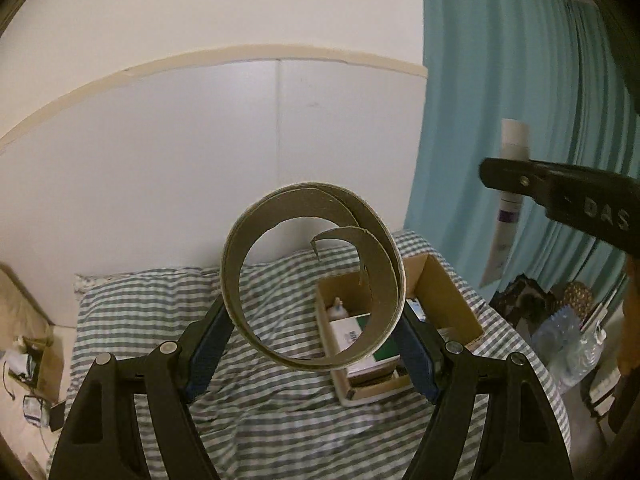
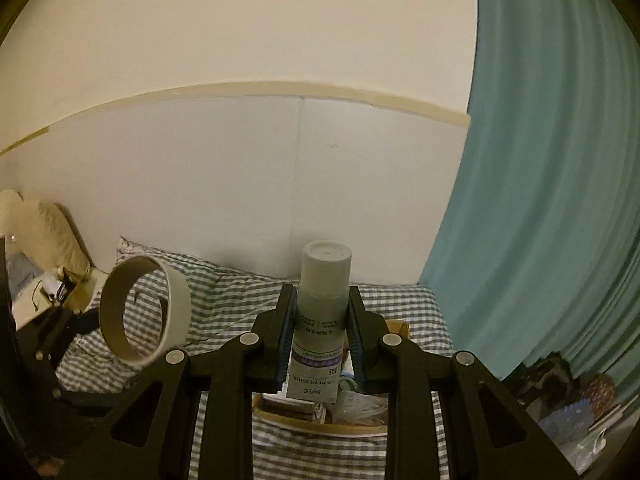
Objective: Organize objects
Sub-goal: 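Carry the tape roll and white tube over the cardboard box, then lower both items into the box and open both tools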
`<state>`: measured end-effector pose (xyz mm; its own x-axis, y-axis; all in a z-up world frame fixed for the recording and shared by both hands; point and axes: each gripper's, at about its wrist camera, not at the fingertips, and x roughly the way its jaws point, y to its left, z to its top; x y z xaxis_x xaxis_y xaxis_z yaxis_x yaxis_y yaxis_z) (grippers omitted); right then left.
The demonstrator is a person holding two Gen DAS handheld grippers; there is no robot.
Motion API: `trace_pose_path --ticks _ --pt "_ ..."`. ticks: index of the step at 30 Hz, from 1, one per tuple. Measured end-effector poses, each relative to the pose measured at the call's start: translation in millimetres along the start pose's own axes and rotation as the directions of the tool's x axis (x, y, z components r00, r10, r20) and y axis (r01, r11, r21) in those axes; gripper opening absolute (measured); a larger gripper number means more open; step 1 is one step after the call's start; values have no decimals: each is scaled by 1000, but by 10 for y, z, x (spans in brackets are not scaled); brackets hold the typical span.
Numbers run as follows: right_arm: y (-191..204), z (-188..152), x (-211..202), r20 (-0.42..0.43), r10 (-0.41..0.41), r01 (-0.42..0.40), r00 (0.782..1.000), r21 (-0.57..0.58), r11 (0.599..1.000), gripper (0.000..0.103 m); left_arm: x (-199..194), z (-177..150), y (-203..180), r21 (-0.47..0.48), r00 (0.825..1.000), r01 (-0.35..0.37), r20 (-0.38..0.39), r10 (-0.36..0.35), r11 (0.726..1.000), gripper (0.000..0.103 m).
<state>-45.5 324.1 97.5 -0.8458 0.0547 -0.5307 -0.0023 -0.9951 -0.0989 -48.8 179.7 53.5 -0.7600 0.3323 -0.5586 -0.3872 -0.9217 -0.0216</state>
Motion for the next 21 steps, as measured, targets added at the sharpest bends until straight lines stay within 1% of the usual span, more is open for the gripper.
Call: trace_pose_path --ticks 5,6,10,11,12,17,19,21 --pt "-237 -49 486 -73 -9 12 997 33 999 24 429 -35 -116 16 999 11 -38 -11 1000 79" --pt "-269 -75 605 -90 -10 13 996 37 999 24 495 -48 -218 21 999 13 -48 -12 1000 79" --pt "-416 -216 978 -146 -25 32 989 49 998 24 822 -151 -396 34 996 29 -86 -26 999 79" --pt "-453 -253 1097 -165 -22 32 986 59 998 24 910 -173 -446 41 995 36 -97 -32 999 79" --pt "-602 -298 1143 -177 -17 29 984 64 998 24 985 -182 -489 46 994 42 -105 -37 998 79" --pt "-693 -443 1575 -250 -12 27 968 57 998 24 1333 -298 -691 53 986 82 -150 -74 995 79" --pt "-760 -542 1689 -271 4 18 962 81 997 24 1436 -326 -766 51 982 98 -166 -88 994 79" --pt "-859 -629 1824 -299 -3 32 954 93 995 24 1536 -376 -847 59 978 112 -182 -99 992 79"
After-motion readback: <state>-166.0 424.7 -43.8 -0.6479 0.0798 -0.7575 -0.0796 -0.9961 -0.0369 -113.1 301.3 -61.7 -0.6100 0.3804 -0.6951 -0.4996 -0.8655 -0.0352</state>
